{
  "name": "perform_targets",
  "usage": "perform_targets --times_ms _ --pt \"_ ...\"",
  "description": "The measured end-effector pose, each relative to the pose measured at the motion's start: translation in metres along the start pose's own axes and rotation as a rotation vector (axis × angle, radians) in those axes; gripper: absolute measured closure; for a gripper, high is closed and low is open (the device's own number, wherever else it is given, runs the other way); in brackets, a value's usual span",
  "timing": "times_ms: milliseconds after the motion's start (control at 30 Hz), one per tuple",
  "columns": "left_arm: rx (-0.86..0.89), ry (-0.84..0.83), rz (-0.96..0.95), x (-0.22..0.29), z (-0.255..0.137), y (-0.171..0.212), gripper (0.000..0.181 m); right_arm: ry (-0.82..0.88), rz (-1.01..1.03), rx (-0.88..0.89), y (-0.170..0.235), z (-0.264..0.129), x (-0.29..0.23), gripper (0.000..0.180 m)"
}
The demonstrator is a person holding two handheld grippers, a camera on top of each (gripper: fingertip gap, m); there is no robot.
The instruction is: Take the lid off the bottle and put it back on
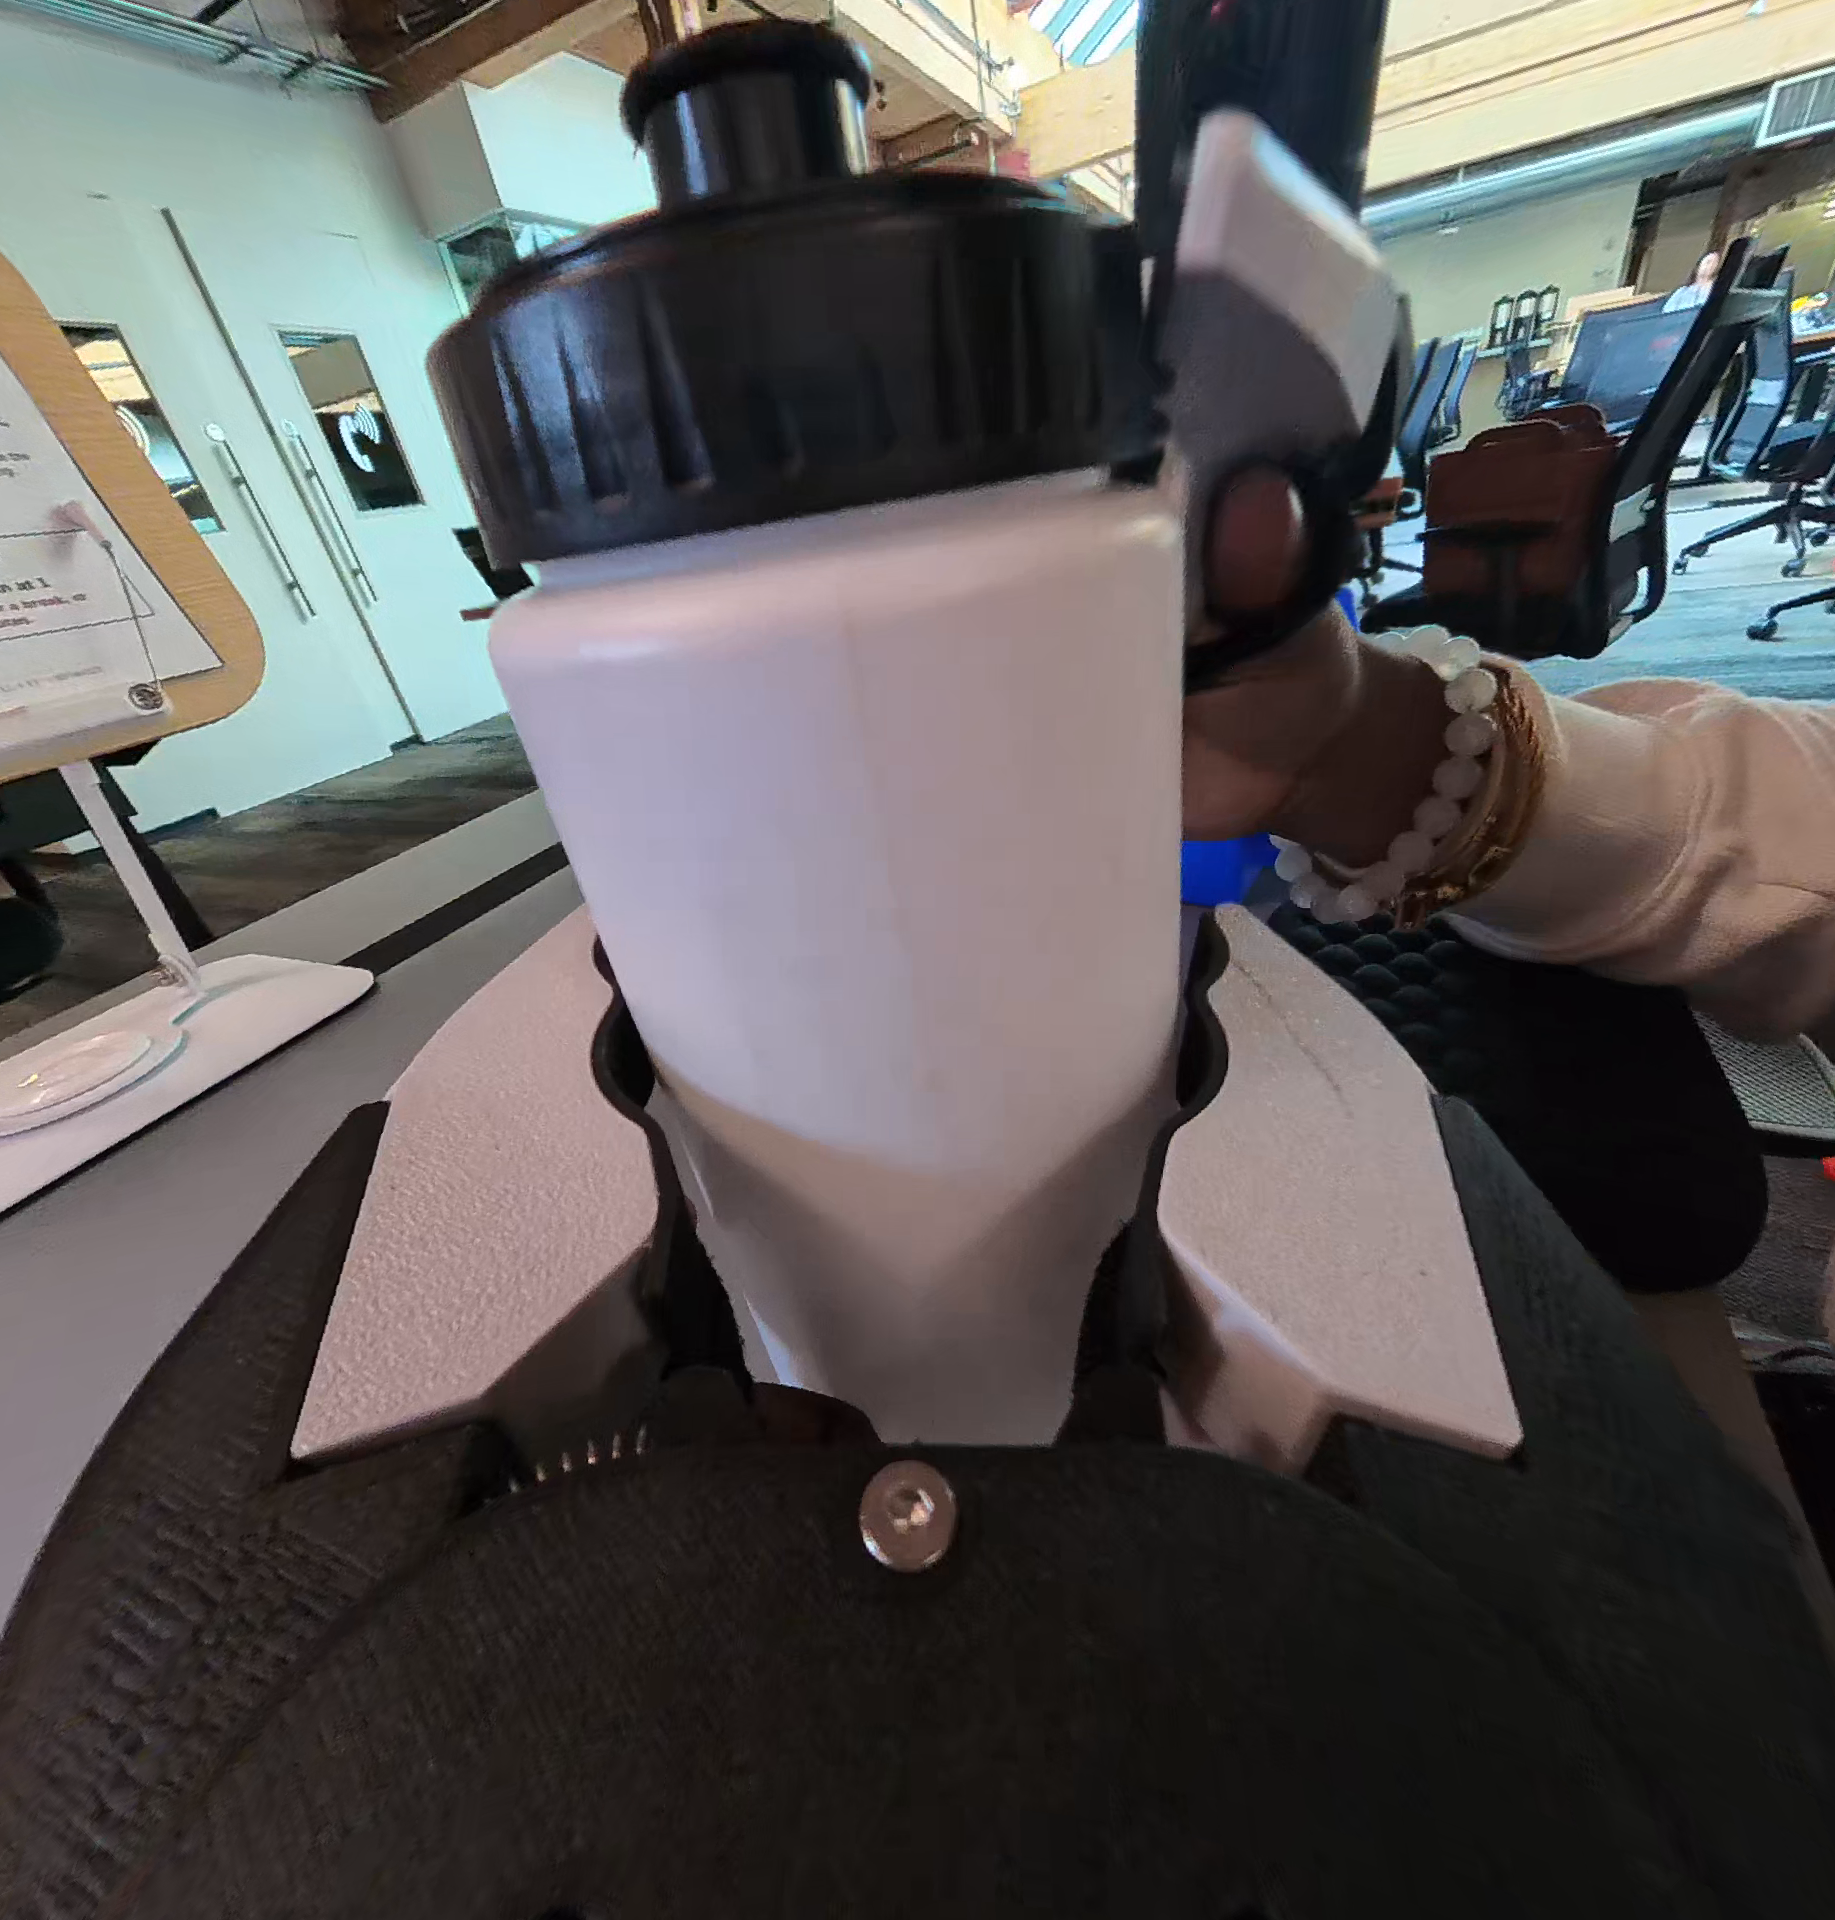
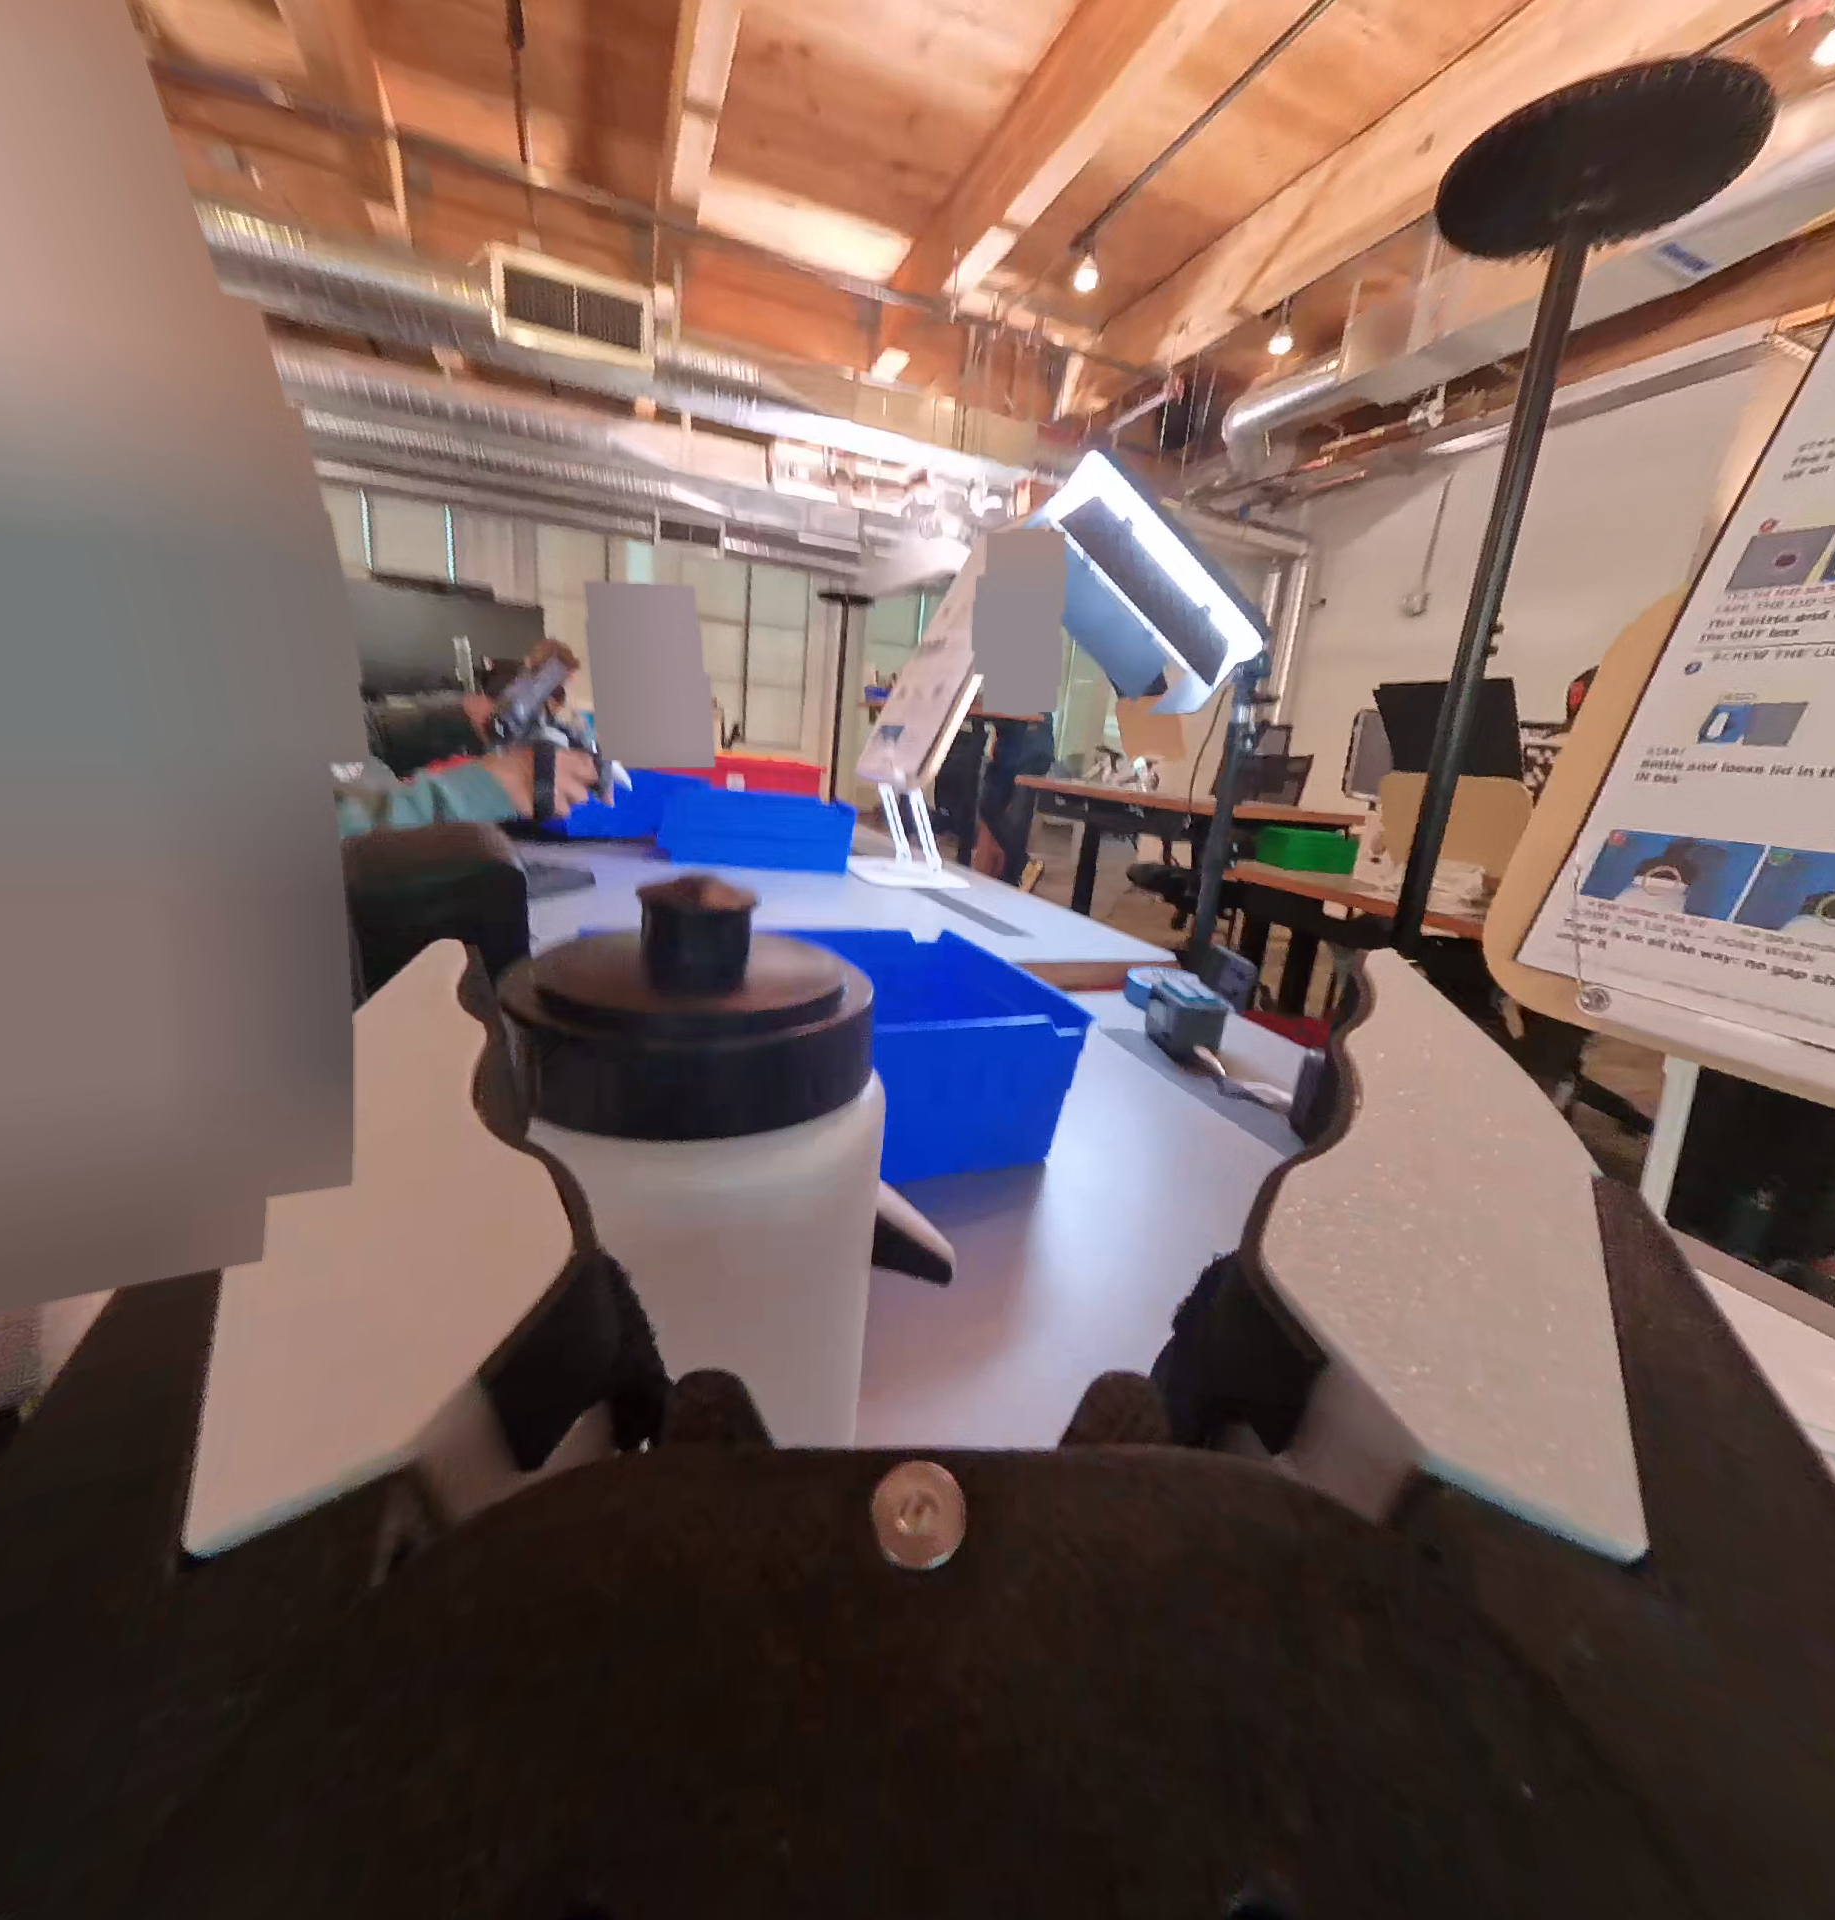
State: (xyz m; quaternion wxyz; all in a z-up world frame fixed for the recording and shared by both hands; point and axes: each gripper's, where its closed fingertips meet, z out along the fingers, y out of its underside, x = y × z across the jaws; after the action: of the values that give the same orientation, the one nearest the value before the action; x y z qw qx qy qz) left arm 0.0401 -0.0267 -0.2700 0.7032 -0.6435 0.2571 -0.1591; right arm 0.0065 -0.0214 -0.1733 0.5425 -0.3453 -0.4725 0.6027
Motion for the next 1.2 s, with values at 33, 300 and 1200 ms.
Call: perform_targets --times_ms 33,300,1200 --pt "0.000 -0.002 0.000 0.000 0.001 0.000 0.080 -0.010 -0.013 -0.038 0.006 0.000 -0.001 0.035" --pt "0.003 -0.037 -0.048 -0.006 0.000 0.004 0.087 -0.134 0.127 -0.212 0.016 0.007 -0.023 0.077" --pt "-0.070 0.021 -0.030 0.004 0.001 0.016 0.087 -0.193 0.117 -0.244 0.028 0.002 -0.042 0.102"
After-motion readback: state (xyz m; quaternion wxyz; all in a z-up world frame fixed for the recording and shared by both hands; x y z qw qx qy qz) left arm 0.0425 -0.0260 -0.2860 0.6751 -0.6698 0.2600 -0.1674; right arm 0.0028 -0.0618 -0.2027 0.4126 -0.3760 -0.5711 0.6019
